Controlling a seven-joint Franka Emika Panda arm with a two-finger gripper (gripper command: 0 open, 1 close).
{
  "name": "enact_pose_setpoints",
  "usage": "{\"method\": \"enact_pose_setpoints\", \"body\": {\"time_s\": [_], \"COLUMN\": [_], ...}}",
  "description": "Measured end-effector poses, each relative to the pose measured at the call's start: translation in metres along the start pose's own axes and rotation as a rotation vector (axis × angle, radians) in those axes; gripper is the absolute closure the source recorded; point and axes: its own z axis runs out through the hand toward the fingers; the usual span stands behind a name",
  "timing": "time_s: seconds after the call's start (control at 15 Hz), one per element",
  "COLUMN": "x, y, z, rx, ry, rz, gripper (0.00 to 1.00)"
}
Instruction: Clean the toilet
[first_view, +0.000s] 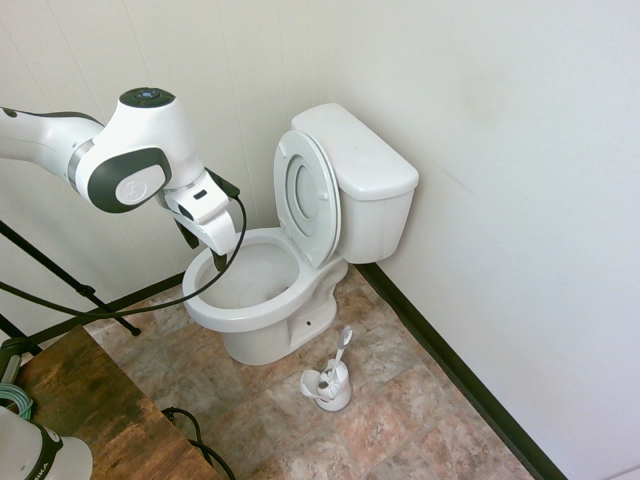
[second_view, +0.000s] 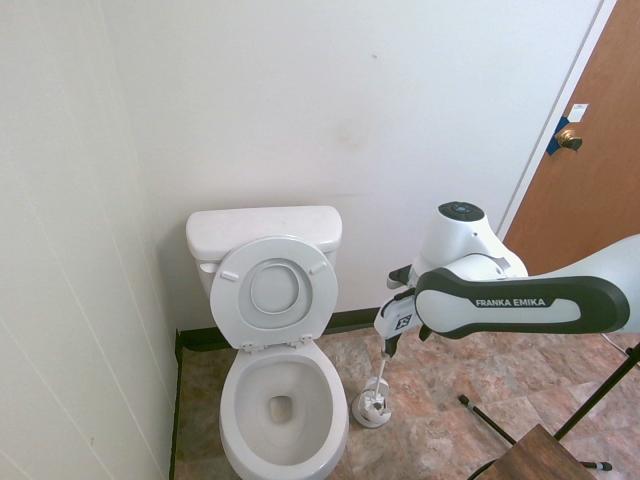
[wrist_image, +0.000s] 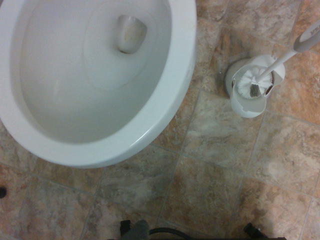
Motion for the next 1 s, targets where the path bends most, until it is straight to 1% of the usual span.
{"method": "enact_pose_setpoints", "body": {"time_s": [0.2, 0.4, 0.6, 1.0], "x": [0.006, 0.038, 0.088, 0.201], "y": [0.001, -0.003, -0.015, -0.033], "z": [0.005, 0.022, 0.051, 0.123], "rx": [-0.009, -0.017, -0.021, -0.028], "ry": [0.004, 0.032, 0.045, 0.033], "rz": [0.014, 0.032, 0.07, 0.195], "gripper": [0.0, 0.0, 0.0, 0.0]}}
